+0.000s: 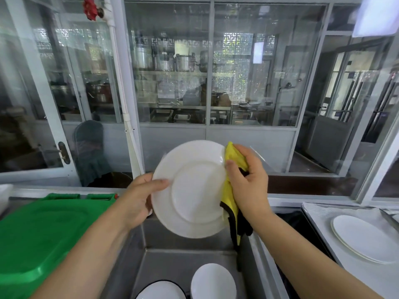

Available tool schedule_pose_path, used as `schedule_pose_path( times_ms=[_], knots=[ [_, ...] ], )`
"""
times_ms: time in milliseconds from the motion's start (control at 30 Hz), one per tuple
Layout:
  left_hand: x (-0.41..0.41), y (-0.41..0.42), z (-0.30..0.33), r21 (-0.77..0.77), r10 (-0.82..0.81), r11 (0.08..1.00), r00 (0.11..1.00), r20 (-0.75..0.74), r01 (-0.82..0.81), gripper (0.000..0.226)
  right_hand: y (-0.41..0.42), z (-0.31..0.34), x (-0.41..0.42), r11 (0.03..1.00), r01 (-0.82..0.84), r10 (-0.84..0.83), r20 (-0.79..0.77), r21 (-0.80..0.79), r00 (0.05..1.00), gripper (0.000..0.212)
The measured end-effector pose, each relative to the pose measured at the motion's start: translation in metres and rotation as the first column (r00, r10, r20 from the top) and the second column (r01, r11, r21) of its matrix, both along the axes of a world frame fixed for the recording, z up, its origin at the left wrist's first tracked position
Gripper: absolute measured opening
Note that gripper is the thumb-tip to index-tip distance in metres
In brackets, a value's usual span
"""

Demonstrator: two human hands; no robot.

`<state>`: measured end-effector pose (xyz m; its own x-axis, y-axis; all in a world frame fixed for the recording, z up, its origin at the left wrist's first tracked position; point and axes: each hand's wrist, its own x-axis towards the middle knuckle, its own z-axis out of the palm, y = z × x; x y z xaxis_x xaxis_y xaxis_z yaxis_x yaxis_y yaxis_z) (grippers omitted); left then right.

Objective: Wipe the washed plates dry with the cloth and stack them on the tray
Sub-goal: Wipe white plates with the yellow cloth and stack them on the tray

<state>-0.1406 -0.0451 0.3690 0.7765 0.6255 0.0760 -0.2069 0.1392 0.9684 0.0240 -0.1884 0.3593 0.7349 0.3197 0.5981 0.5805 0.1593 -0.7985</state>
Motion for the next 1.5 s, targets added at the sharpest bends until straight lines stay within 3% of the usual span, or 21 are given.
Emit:
schedule_pose_path(
  times_ms=[167, 333, 467, 567, 767, 867, 1000, 1167, 1333, 1500],
  knots=[
    [0.004, 0.002, 0.012, 0.225, -0.032, 0.973, 0.993, -0.113, 0.057, 0.04, -0.001, -0.002, -0.006, 0.993, 0.032, -0.002, 0.26, -0.113, 0.966, 0.038],
    [0.002, 0.003, 0.009, 0.274, 0.004, 0.962, 0.999, -0.051, 0.01, 0.036, -0.002, 0.017, -0.01, 0.972, 0.145, -0.047, 0.45, -0.187, 0.892, 0.038],
    [0.007, -0.008, 0.003, 0.299, 0.033, 0.954, 0.998, -0.053, -0.016, 0.034, 0.008, 0.039, -0.02, 0.949, 0.162, 0.083, 0.71, -0.27, 0.699, 0.035],
    [0.007, -0.013, -0.002, 0.207, 0.027, 0.978, 1.0, -0.009, -0.025, 0.043, 0.016, 0.047, -0.021, 0.928, 0.16, 0.145, 0.722, -0.337, 0.677, 0.035],
    [-0.002, 0.001, -0.003, 0.015, 0.129, 0.991, 0.984, 0.122, -0.132, 0.031, 0.012, 0.032, 0.0, 0.958, 0.007, 0.124, 0.434, -0.287, 0.893, 0.038],
    [-0.004, 0.007, -0.009, -0.11, 0.2, 0.977, 0.964, 0.178, -0.182, 0.037, 0.008, 0.015, -0.002, 0.958, 0.087, 0.037, 0.421, -0.272, 0.906, 0.046],
    [-0.003, 0.011, -0.012, -0.273, 0.3, 0.934, 0.923, 0.24, -0.232, 0.042, 0.007, -0.014, -0.025, 0.954, 0.207, -0.061, 0.535, -0.218, 0.843, 0.05],
    [0.001, 0.014, -0.011, -0.452, 0.405, 0.846, 0.893, 0.198, -0.283, 0.038, 0.016, -0.051, -0.062, 0.943, 0.304, -0.128, 0.697, -0.135, 0.706, 0.049],
    [-0.005, 0.015, -0.021, -0.517, 0.338, 0.83, 0.926, 0.168, -0.209, 0.031, 0.036, -0.061, -0.088, 0.928, 0.352, -0.063, 0.88, -0.122, 0.471, 0.047],
    [-0.02, 0.021, -0.029, -0.515, 0.205, 0.853, 0.96, 0.19, -0.08, 0.033, 0.059, -0.041, -0.104, 0.919, 0.357, -0.01, 0.896, -0.167, 0.445, 0.041]
  ],
)
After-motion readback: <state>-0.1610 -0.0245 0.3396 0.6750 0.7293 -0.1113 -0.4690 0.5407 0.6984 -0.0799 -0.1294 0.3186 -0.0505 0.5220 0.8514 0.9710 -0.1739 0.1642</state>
